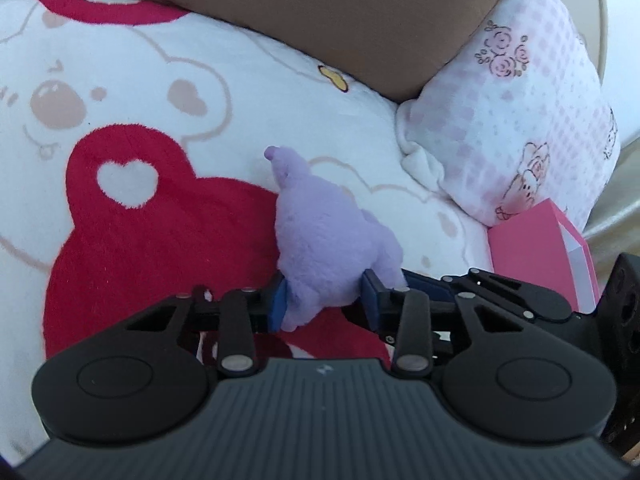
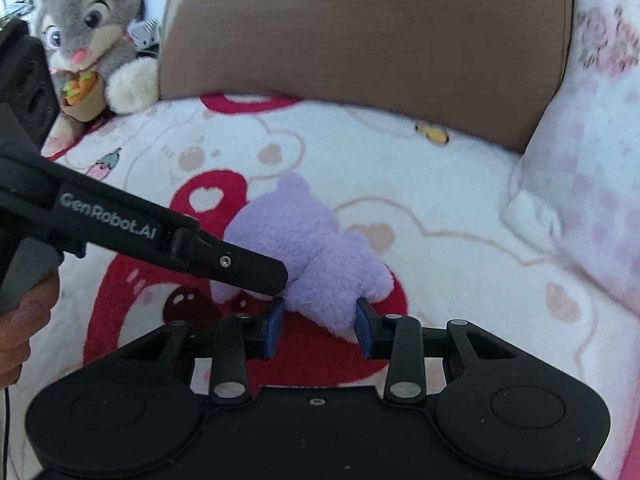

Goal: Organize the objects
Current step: 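Close the left gripper on the purple plush toy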

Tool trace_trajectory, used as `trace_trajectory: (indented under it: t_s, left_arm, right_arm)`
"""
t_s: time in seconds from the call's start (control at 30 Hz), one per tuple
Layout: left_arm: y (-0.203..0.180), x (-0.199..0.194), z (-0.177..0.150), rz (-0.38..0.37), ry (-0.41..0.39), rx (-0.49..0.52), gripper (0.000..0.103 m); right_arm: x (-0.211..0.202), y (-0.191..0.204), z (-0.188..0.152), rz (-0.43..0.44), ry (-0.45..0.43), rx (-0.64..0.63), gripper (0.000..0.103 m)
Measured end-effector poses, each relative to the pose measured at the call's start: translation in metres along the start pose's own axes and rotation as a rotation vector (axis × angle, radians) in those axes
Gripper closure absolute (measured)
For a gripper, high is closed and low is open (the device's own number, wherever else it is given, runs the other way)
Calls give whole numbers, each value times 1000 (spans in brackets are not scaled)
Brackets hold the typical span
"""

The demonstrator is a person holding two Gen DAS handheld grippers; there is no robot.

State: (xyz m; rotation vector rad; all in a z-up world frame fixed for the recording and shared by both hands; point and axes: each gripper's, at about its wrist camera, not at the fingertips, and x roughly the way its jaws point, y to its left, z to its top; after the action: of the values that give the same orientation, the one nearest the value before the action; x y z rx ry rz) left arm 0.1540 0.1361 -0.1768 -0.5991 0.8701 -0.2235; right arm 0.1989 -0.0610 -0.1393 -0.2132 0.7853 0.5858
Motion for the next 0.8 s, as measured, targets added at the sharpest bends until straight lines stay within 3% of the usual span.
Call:
trace_trajectory:
  t_s: [0.2,0.27,0.4,0.53,0.8]
  left_arm:
    - [-9,-2,-10,30,53,-16,67]
    - [-8,-6,-18,6,90,-62,68]
    - [-20,-17,-36,11,107,-9,68]
    - [-20,-18,-38,-8,126,-21,68]
    - [-22,-22,-38,69,133,-20,66]
  right_arm:
    - [-8,2,-10,-7,18,17,61]
    - [-11,3,-15,-6,48,24,61]
    - [-31,11,-22,-3,78,-88,61]
    - [-41,14,-25,-10,95,-111,62]
    - [-35,18,-32,-28,102,-56,63]
